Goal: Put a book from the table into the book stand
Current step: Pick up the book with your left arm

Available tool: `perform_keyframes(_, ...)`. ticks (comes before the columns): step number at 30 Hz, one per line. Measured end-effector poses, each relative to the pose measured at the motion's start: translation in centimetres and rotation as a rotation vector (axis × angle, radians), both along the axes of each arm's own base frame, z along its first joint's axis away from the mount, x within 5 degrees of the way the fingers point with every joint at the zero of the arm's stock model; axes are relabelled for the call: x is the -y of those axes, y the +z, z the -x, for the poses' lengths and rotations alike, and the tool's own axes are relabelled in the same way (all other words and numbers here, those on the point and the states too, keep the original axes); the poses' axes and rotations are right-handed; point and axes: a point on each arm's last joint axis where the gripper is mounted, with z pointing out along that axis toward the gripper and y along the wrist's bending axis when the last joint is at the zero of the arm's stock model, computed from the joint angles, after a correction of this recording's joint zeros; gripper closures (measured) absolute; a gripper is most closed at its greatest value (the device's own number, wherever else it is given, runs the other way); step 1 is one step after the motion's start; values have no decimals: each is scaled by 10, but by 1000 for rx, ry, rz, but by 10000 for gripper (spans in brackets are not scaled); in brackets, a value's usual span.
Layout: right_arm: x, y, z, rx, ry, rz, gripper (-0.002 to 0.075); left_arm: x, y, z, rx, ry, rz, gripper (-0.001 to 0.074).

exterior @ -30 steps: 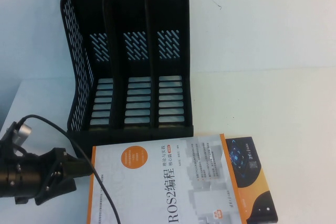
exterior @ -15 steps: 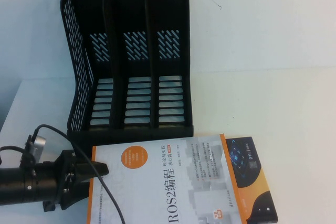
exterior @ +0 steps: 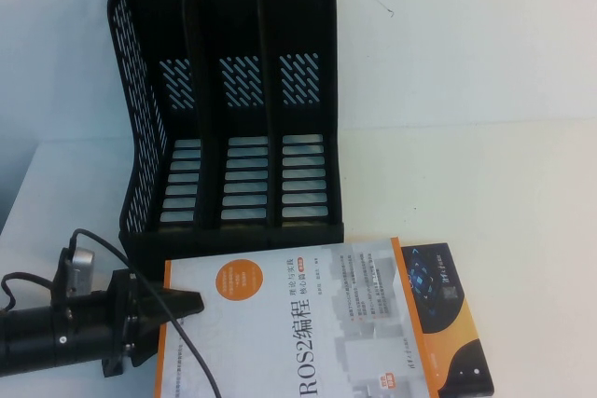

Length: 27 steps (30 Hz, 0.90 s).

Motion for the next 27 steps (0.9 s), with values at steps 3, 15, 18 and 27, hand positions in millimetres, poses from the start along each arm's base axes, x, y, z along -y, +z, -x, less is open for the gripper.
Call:
perform_keyframes(3,0,0,0,2,-1,-1,727,0,0,0,-1,-1,3,545)
perform_keyframes(15,1,4,-2,47,-2,15,727,-1,24,1,89,-31,-55,627)
perform_keyframes(18,1,4,-2,52,-1,13,727,-1,42,4,141,-53,-86,627)
perform_keyframes(27,2,5,-3,62,-7,28,727,2,113,28,391,-121,-194,628)
